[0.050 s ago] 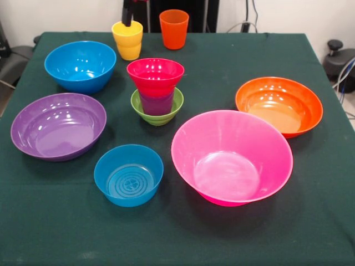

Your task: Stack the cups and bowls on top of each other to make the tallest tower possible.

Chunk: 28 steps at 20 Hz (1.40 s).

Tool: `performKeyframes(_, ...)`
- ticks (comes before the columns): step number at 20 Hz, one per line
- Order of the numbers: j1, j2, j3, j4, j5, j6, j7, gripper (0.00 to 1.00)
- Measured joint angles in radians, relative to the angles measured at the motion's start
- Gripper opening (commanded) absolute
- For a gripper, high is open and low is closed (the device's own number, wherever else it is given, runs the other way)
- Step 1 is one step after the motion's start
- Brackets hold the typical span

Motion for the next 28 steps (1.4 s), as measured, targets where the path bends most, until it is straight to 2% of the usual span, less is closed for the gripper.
performKeyframes(13, 0.063, 0.039, -0.022, 0.000, 0.000, 0.000, 0.000, 0.00)
performKeyframes(22, 0.064, 0.039, -0.028, 0.000, 0.000, 0.000, 0.000, 0.00)
performKeyframes(23, 0.065, 0.039, -0.031, 0.000, 0.000, 0.000, 0.000, 1.00)
performKeyframes(28, 0.065, 0.039, -0.036, 0.000, 0.000, 0.000, 0.000, 1.00)
